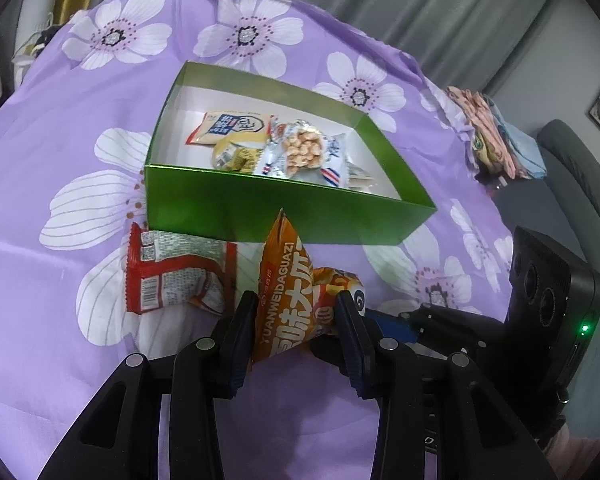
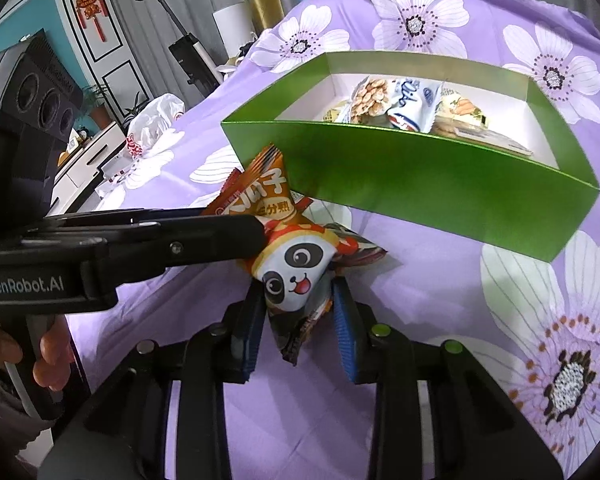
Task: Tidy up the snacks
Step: 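Lift the panda-print bag and carry it over the green box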
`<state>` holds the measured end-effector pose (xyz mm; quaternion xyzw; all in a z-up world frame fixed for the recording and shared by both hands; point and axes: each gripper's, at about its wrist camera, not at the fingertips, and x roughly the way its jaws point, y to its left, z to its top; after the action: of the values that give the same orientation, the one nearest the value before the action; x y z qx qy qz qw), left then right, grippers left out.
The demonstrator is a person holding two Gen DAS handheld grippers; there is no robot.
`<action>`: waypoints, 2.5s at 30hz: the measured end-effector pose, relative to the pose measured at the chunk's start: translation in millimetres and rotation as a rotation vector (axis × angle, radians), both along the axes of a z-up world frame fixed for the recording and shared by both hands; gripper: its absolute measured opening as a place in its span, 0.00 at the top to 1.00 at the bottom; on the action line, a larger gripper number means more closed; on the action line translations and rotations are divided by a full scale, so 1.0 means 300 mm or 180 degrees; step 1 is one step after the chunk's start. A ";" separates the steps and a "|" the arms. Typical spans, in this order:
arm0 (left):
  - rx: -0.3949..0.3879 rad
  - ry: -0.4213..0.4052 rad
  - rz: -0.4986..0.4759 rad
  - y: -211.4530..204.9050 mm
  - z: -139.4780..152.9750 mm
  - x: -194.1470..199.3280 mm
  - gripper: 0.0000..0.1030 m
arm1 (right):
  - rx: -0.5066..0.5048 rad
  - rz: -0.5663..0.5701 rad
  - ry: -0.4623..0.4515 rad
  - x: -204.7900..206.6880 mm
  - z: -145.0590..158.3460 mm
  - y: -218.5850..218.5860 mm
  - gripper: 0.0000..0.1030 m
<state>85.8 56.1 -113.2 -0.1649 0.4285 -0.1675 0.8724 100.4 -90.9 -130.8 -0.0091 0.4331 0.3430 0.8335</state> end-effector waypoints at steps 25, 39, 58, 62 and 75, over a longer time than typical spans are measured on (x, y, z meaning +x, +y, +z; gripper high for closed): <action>0.0094 -0.0371 -0.0094 -0.080 0.197 -0.127 0.61 | 0.0121 -0.0091 -0.0399 -0.128 0.187 -0.098 0.68; 0.0111 -0.0527 -0.0186 -0.111 0.267 -0.116 0.61 | 0.0184 -0.0192 -0.0611 -0.143 0.255 -0.139 0.68; 0.0130 -0.0546 -0.0382 -0.167 0.310 0.192 0.61 | 0.0214 -0.0420 -0.0771 0.133 0.278 -0.198 0.68; 0.0096 -0.0481 -0.0370 -0.161 0.287 0.272 0.61 | 0.0200 -0.0452 -0.0736 0.209 0.255 -0.194 0.68; -0.0021 -0.0171 -0.0250 -0.123 0.175 0.446 0.61 | 0.0091 -0.0481 -0.0481 0.384 0.159 -0.139 0.68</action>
<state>219.6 19.2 -60.8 -0.1463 0.4105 -0.2073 0.8759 215.7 -132.5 -83.3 0.0096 0.3636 0.2837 0.8873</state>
